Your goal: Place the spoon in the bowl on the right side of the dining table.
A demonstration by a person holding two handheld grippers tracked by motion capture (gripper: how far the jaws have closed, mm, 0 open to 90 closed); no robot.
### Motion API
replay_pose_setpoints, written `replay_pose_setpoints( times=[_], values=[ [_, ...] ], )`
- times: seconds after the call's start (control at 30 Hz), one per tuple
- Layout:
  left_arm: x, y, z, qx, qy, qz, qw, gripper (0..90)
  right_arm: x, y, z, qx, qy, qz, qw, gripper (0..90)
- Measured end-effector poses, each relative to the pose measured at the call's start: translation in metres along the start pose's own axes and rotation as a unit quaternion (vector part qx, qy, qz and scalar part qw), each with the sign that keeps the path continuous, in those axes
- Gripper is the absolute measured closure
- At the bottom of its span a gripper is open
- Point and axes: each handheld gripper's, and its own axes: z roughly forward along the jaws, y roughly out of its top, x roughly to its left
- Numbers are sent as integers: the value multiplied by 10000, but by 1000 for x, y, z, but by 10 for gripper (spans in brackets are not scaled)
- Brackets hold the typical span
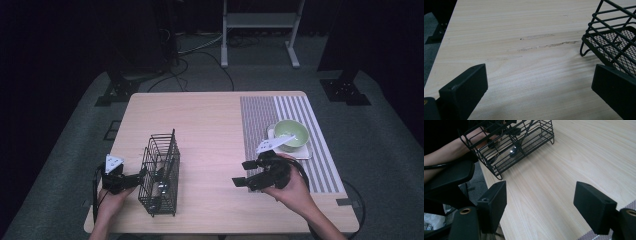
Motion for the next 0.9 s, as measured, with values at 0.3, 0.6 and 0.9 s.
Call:
replay_pose_setpoints(
  times=[0.3, 0.6, 0.9],
  values=[
    [0, 0, 0, -5, -4, 15, 10000, 0, 4, 10, 10, 164, 96, -43, 9998, 257],
    [0, 0, 0, -6, -3, 17, 10000, 0, 8, 20, 18, 208, 175, -87, 9996, 257],
    [0, 0, 0, -7, -11, 20, 10000, 0, 11, 38, 31, 294, 229, -106, 9992, 257]
  ],
)
